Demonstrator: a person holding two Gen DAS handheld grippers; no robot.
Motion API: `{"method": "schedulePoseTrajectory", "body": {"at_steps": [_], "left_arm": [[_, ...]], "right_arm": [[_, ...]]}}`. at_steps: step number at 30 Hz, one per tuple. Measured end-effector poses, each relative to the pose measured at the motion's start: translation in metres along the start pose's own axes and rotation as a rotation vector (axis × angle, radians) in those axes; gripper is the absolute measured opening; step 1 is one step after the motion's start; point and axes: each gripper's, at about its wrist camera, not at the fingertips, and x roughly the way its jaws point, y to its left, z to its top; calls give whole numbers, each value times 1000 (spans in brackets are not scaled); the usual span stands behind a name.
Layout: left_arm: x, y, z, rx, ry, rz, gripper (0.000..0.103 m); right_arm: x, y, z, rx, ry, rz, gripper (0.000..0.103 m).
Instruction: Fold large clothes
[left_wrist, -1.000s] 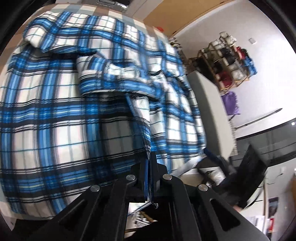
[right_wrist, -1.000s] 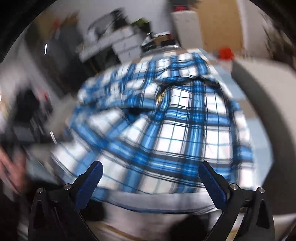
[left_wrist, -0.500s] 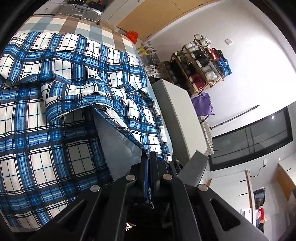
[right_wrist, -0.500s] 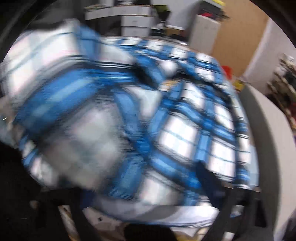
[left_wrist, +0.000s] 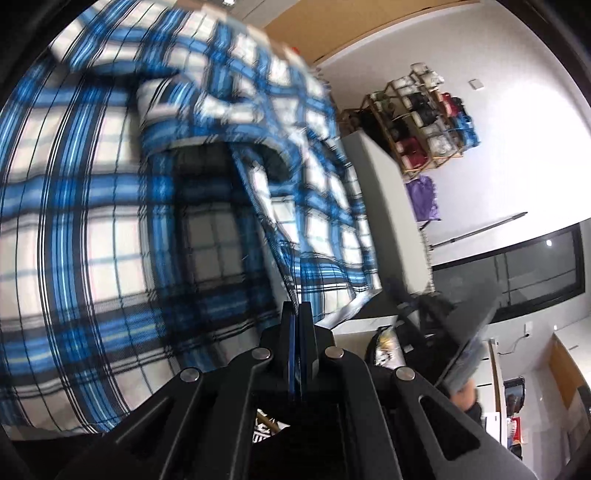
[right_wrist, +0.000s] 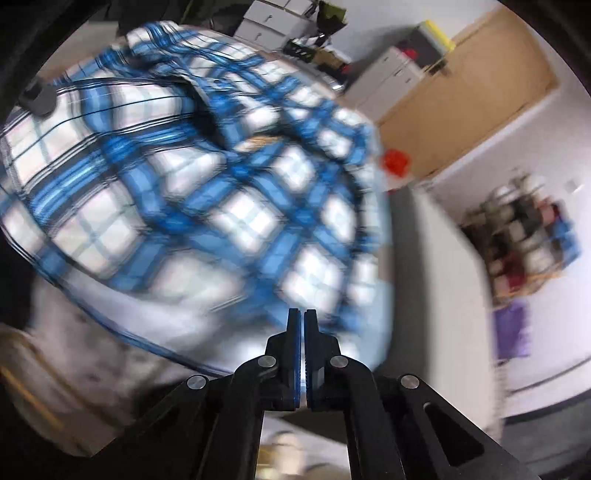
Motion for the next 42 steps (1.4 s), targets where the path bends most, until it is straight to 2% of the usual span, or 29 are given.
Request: {"method": "schedulePoseTrajectory", "body": {"at_steps": [1,4,6,8,9,10,12,14,16,17,18,19,20,23,26,28,31,32,33,34,35,36,37,40,42], "left_arm": [[4,2,-2,2,11,13,0],[18,7,-12,27,54,107,0],[22,5,-19,80,72,215,0],[17,2,-24,119,63,262,0],[9,0,-26,129,56,283,0],[1,-1,-26,136,41,291,0],[-23,-5,-28,163,-6,322,0],[-50,-3,-33,200,-52,411,0],[-78,9,-40,191,-102,494,1],[-87,14,-43,173,-118,512,6],[-97,25,-48,145,-124,539,21],[-99,31,-49,124,-122,556,32],[-106,44,-53,88,-125,577,49],[-118,76,-61,-45,-145,599,51],[-125,94,-66,-163,-156,545,51],[-124,101,-66,-192,-142,469,51],[-115,101,-60,-190,-152,444,51],[-112,99,-56,-185,-142,441,51],[-108,99,-52,-189,-138,447,51],[-107,99,-52,-190,-136,449,51],[-105,99,-50,-190,-132,454,51],[-102,99,-48,-191,-128,458,51],[-102,100,-47,-196,-121,460,51],[-95,103,-44,-203,-104,474,51],[-97,103,-44,-195,-110,477,57]], "right_arm": [[1,-4,-2,-7,9,-21,1],[14,-30,-9,78,43,63,1],[9,-52,-17,188,17,171,2],[12,-78,-23,333,36,355,2],[14,-91,-27,409,39,455,2],[13,-99,-32,469,27,515,2],[19,-116,-35,559,11,600,2],[30,-125,-34,598,17,646,3],[45,-129,-31,617,33,695,3],[51,-131,-30,627,42,718,3],[56,-130,-30,642,54,724,3],[68,-131,-28,655,73,738,3],[72,-130,-29,653,82,753,3],[83,-125,-33,670,92,811,3],[91,-123,-34,715,81,892,4],[94,-122,-34,756,55,959,4],[94,-119,-34,834,-1,1071,6],[93,-118,-35,876,-31,1125,19],[92,-116,-36,919,-61,1168,35],[89,-116,-36,946,-84,1185,89],[84,-116,-38,986,-139,1189,103],[77,-116,-38,1009,-209,1177,103],[73,-116,-35,1001,-227,1178,103],[63,-110,-26,982,-256,1172,103],[58,-103,-21,950,-255,1142,103]]}}
